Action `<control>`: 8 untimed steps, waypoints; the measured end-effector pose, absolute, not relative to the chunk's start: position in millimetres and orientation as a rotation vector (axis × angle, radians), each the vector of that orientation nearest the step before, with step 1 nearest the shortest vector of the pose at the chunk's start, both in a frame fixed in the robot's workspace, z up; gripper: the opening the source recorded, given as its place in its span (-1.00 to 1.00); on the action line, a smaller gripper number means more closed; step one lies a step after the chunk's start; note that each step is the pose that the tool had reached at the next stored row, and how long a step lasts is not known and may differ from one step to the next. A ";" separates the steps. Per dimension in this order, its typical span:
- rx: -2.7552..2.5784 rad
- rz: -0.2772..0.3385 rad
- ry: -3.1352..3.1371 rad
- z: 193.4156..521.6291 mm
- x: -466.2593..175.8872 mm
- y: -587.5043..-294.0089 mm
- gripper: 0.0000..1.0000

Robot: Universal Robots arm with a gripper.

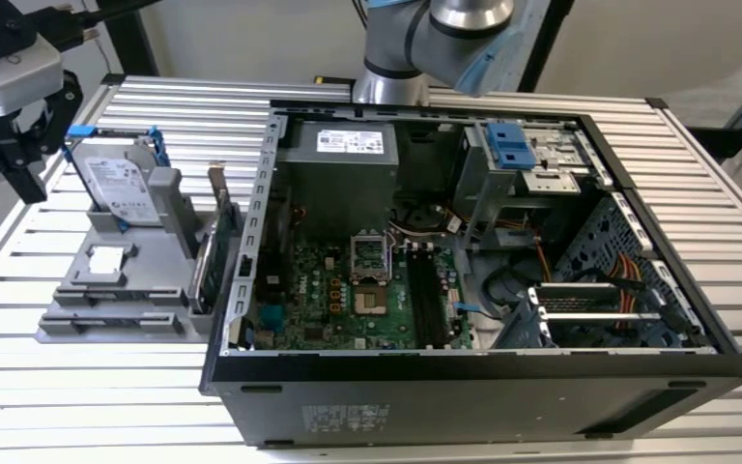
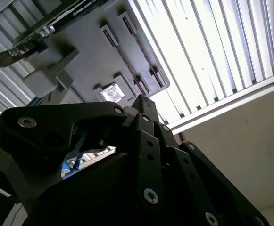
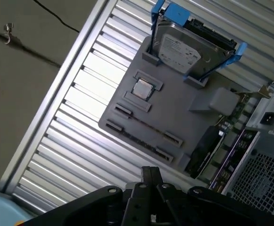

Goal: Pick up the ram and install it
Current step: 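Pick up the ram and move it above insertion slot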

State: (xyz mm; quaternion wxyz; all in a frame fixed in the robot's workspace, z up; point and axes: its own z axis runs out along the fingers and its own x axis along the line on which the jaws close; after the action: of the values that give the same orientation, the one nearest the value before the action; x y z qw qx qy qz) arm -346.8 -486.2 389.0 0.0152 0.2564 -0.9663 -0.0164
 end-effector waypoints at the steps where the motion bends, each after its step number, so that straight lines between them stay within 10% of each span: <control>1: 0.816 -0.050 -3.002 389.0 -346.8 -486.2 -1.00; 8: 0.944 -0.047 -2.962 389.0 -346.8 -485.9 -1.00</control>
State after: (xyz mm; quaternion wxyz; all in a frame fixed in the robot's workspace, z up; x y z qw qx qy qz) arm -346.8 -485.9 389.0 0.0162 0.3037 -0.9525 -0.0151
